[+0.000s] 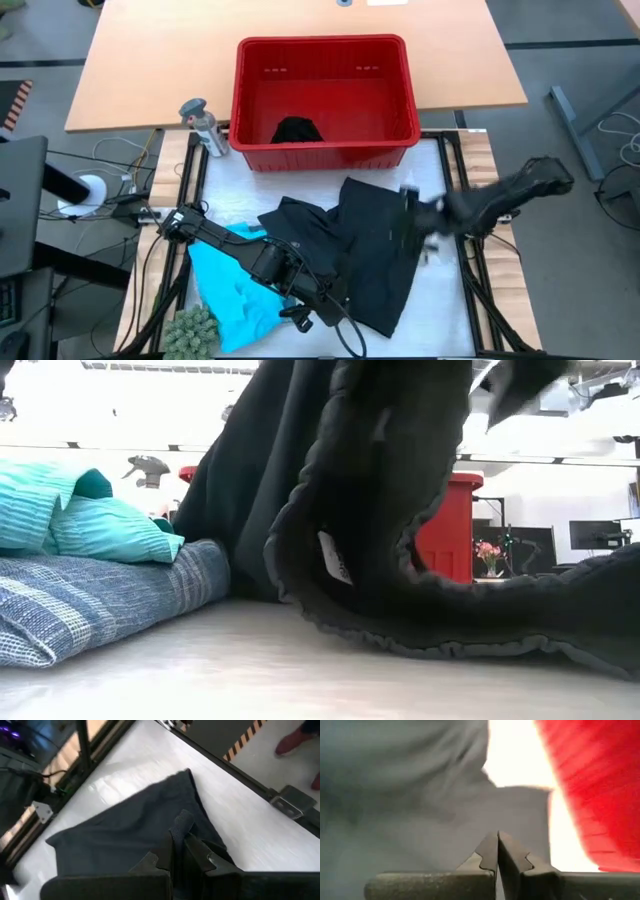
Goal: Fold Laundry from Bin
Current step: Fold the black shorts from the red organizer bin
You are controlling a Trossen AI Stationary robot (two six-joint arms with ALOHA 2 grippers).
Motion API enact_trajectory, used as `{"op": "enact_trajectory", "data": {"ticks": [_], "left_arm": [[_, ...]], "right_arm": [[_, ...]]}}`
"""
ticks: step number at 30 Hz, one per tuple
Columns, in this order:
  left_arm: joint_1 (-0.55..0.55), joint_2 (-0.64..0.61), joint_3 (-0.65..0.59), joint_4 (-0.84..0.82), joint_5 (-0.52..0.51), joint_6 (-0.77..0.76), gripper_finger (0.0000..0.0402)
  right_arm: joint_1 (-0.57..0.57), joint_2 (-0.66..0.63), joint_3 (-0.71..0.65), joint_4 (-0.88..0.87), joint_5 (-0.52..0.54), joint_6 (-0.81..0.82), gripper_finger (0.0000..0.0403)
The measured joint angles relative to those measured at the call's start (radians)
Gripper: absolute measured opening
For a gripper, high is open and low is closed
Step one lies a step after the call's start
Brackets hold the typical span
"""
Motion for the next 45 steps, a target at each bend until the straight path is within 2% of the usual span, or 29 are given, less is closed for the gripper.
{"op": "enact_trajectory", "data": {"ticks": [3,5,8,11,14,19,25,30,36,40,42,45], "left_arm": [[0.000,0.000,0.000,0.010,-0.003,0.013,0.0000],[0.000,0.000,0.000,0.012,-0.009,0.034,0.0000],[0.000,0.000,0.000,0.032,-0.013,0.099,0.0000],[0.000,0.000,0.000,0.047,-0.015,0.160,0.0000],[0.002,0.000,0.000,0.055,-0.015,0.196,0.0000],[0.011,0.000,0.000,0.054,-0.014,0.203,0.0000],[0.014,0.000,-0.001,0.054,-0.015,0.206,0.0000],[0.014,0.000,-0.001,0.049,-0.014,0.179,0.0000],[0.017,0.000,-0.003,0.045,0.014,0.214,0.0000],[0.030,0.000,-0.061,0.039,0.021,0.210,0.0000],[0.037,0.001,-0.109,0.047,0.019,0.210,0.0000],[0.048,0.002,-0.151,0.059,0.010,0.221,0.0000]], "right_arm": [[-0.178,-0.057,0.001,0.113,0.009,-0.013,0.0033],[-0.308,-0.057,0.001,0.218,-0.028,-0.055,0.0032],[-0.477,-0.005,0.002,0.414,-0.244,-0.118,0.0036],[-0.574,0.094,0.002,0.547,-0.490,-0.111,0.0051],[-0.613,0.217,0.032,0.568,-0.676,-0.103,0.0078],[-0.605,0.438,0.156,0.568,-0.994,-0.150,0.0134],[-0.601,0.624,0.334,0.409,-1.159,-0.235,0.0174],[-0.583,0.629,0.381,0.156,-1.170,-0.395,0.0163],[-0.597,0.443,0.381,-0.158,-1.082,-0.459,0.0141],[-0.544,0.261,0.346,-0.210,-0.938,-0.388,0.0133],[-0.489,0.172,0.315,-0.191,-0.906,-0.321,0.0133],[-0.378,0.039,0.250,-0.147,-0.780,-0.167,0.0132]]}}
